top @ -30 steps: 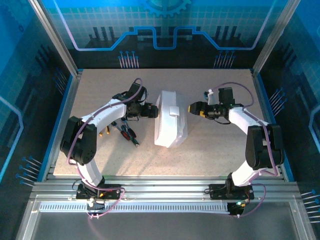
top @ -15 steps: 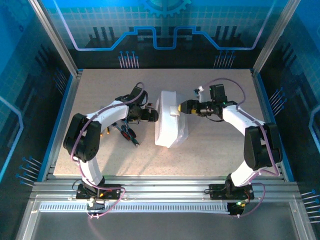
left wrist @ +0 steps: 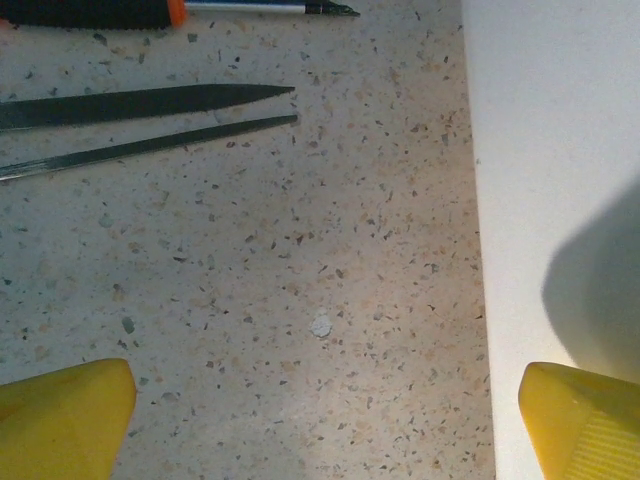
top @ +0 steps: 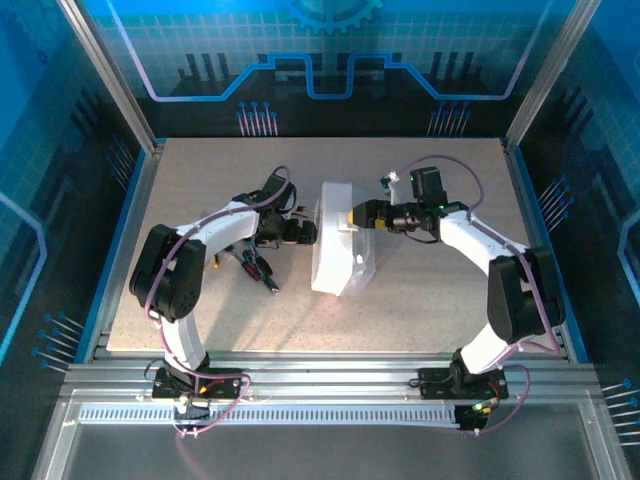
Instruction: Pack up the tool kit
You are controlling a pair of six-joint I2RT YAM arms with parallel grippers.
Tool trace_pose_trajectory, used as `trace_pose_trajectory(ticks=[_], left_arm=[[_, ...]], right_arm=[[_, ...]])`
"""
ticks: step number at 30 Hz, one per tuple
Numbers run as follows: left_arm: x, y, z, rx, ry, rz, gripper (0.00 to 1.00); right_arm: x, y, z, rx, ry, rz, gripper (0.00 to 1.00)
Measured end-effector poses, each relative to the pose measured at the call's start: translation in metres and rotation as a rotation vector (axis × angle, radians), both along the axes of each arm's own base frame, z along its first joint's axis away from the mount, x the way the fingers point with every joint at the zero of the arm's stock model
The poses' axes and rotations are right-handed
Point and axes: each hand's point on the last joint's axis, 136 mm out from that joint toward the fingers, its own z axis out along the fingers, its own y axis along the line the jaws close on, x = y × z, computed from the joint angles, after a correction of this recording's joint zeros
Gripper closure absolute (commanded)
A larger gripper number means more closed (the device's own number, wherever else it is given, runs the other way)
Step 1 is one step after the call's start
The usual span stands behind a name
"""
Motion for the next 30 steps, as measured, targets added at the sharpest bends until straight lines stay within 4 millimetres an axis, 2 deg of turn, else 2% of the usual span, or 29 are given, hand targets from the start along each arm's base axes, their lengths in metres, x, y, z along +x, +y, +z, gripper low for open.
trace_pose_trajectory(ticks=[6,10,16,23,30], left_arm=[[-0.002,-0.004,-0.002,0.001,0.004,-0.009,0.01],[-0.003,-0.006,-0.003,0.0,0.006,-0.016,0.01],[-0.004,-0.006,-0.003,0.008,0.006,-0.018,0.01],[-0.008,0.004,-0.006,0.061,0.021,-0.008,0.01],[-0.008,0.012,0.001,0.095,0.016,0.004,0.0]], right_arm=[[-0.005,0.002,0.033,0.018,-0.068,0.008,0.0],[-0.003,0.003,0.047,0.024,-0.108,0.012,0.0],[-0.003,0.001,0.044,0.012,-0.101,0.007,0.0],[-0.003,-0.002,0.039,-0.014,-0.1,-0.001,0.0],[-0.003,-0.005,0.034,-0.04,-0.097,-0.006,0.0]])
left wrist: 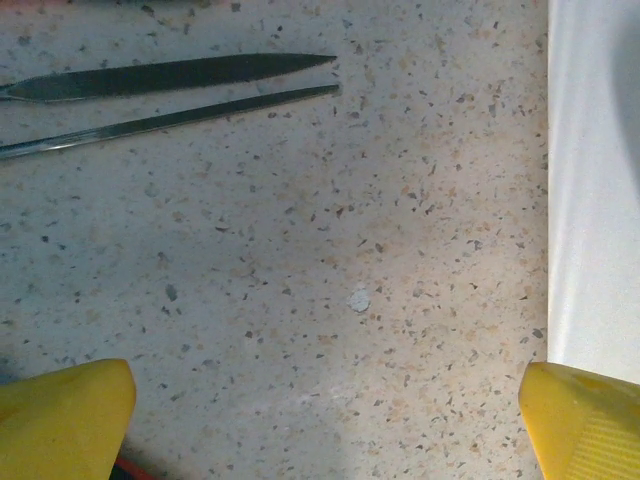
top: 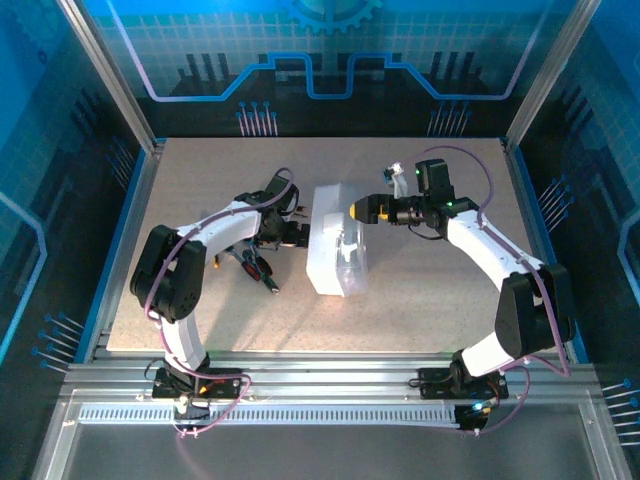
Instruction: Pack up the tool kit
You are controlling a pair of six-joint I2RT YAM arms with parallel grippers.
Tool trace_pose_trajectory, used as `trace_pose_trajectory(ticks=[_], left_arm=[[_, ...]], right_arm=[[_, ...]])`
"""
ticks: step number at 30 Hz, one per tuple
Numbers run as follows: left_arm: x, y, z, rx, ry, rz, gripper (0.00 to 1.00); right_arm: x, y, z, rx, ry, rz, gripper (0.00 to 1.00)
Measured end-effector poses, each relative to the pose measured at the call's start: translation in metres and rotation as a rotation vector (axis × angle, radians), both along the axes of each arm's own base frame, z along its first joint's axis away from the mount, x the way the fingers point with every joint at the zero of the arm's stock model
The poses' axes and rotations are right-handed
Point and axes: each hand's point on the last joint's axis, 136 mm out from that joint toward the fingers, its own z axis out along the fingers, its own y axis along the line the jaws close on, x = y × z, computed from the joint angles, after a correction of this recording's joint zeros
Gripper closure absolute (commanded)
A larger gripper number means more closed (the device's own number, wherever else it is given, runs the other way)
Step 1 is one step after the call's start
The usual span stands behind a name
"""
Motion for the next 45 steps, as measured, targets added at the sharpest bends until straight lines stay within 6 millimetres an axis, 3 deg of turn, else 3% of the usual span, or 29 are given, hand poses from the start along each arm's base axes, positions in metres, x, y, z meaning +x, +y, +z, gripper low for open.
trace_pose_trajectory(ticks=[18,22,26,30,37,41,45], left_arm=[[0.008,0.031,0.023,0.054,-0.035,0.046,0.01],[0.009,0.041,0.035,0.062,-0.055,0.058,0.0],[0.016,0.043,0.062,0.015,-0.108,0.065,0.01],[0.018,0.029,0.098,-0.103,-0.171,0.035,0.01],[0.008,-0.027,0.161,-0.44,-0.246,-0.071,0.01],[-0.007,-0.062,0.172,-0.552,-0.219,-0.144,0.01],[-0.02,-0.078,0.171,-0.607,-0.174,-0.169,0.01]], right_arm=[[0.004,-0.011,-0.002,-0.009,0.001,-0.02,0.0],[0.005,-0.011,-0.004,-0.011,0.007,-0.023,0.0],[0.014,-0.013,-0.007,-0.044,0.017,-0.049,0.0],[0.026,-0.013,-0.009,-0.09,0.025,-0.082,0.0],[0.034,-0.001,-0.027,-0.155,0.081,-0.104,0.0],[0.031,0.012,-0.032,-0.187,0.092,-0.092,0.0],[0.032,0.019,-0.026,-0.197,0.071,-0.086,0.0]])
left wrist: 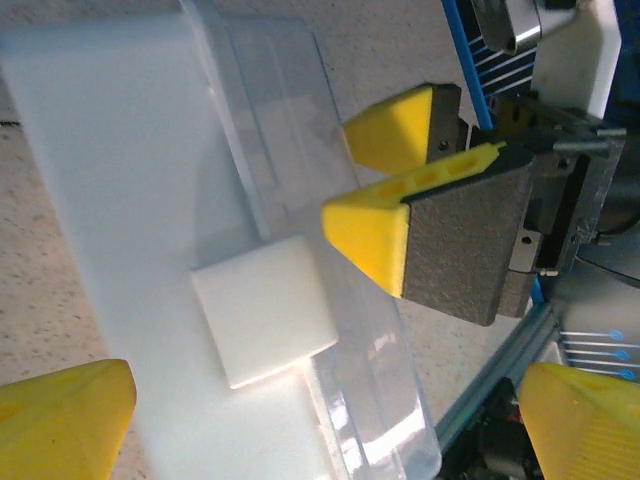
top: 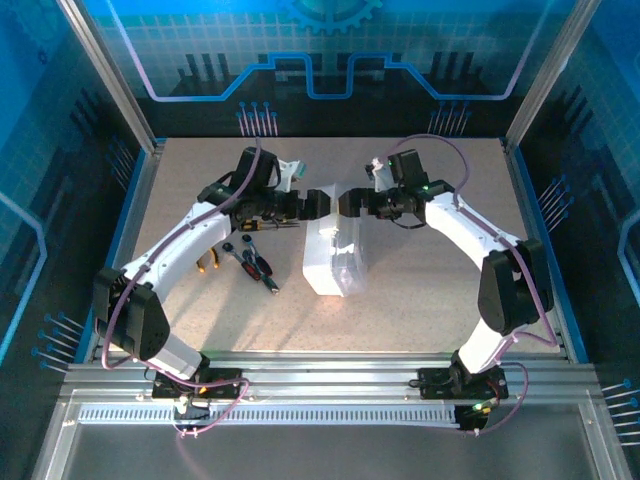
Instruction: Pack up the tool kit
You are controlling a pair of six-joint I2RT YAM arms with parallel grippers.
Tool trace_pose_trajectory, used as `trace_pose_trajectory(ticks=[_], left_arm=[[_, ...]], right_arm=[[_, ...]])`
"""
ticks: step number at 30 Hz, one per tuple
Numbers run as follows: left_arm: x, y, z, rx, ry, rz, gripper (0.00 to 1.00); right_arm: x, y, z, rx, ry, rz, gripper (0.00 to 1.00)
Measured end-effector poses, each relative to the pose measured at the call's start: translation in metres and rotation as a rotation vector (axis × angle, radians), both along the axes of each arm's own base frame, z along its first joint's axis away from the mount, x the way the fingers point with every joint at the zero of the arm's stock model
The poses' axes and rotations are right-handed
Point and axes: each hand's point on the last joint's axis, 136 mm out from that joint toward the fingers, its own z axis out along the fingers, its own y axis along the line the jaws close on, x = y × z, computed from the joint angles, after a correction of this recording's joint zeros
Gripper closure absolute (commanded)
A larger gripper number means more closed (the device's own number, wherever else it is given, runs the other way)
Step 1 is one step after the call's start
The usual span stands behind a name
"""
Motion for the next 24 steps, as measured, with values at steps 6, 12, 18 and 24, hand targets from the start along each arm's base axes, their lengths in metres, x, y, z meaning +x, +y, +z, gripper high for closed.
trace_pose_trajectory(ticks=[6,12,18,24], left_arm=[[-0.007,-0.005,-0.003,-0.025,0.041,-0.008,0.01],[-0.014,-0.013,-0.006,-0.031,0.056,-0.026,0.01],[-0.014,-0.02,-0.013,-0.03,0.07,-0.041,0.01],[-0.009,-0.023,-0.023,-0.029,0.097,-0.033,0.01]], right_arm=[[0.002,0.002,-0.002,-0.009,-0.001,-0.001,0.0],[0.002,0.005,-0.011,-0.014,0.013,0.006,0.0],[0.003,0.007,-0.012,-0.012,0.012,0.01,0.0],[0.004,0.008,-0.013,-0.011,0.009,0.01,0.0]])
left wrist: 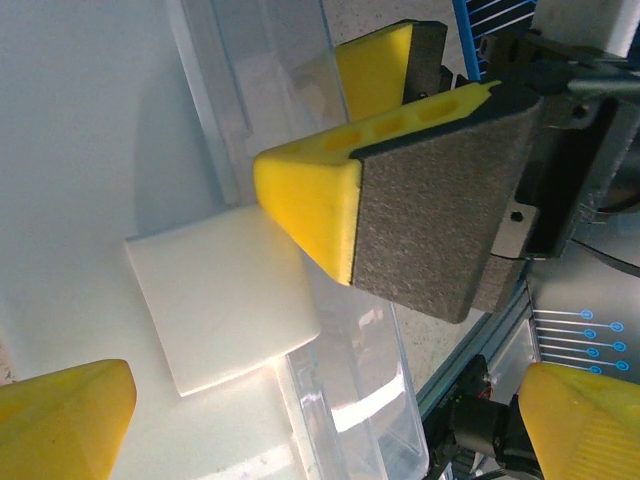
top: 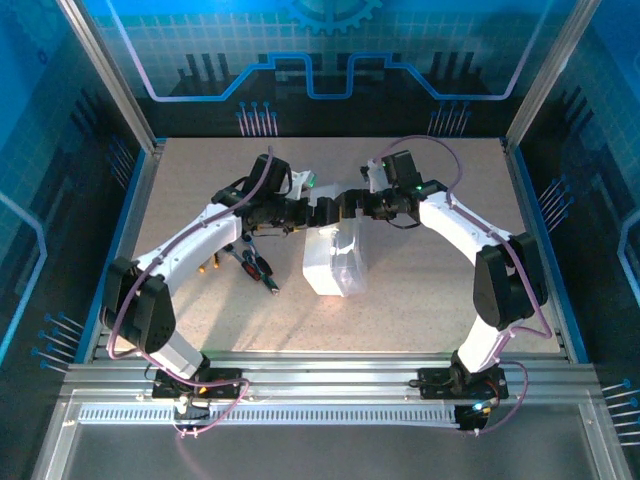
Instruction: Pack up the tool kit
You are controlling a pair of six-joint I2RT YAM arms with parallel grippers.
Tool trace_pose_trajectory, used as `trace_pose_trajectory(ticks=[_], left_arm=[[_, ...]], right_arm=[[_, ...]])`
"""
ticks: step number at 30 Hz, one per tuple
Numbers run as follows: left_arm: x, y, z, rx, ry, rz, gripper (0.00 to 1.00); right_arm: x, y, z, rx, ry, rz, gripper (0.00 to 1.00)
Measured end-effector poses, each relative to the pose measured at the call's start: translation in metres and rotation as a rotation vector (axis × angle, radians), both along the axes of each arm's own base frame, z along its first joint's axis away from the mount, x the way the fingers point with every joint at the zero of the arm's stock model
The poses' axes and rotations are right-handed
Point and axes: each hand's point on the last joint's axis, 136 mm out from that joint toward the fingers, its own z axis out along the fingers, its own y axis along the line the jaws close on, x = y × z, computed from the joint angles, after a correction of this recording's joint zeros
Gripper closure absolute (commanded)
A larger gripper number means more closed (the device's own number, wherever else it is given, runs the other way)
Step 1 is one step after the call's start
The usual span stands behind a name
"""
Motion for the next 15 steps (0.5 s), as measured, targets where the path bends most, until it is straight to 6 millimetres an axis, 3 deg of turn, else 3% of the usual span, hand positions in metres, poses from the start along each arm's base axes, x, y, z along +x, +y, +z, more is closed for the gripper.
trace_pose_trajectory(ticks=[15], left_arm=[[0.002,-0.002,-0.013,0.013,0.027,0.0,0.01]], right_arm=[[0.008,-0.005,0.0,-0.016,-0.014,-0.049,0.0]])
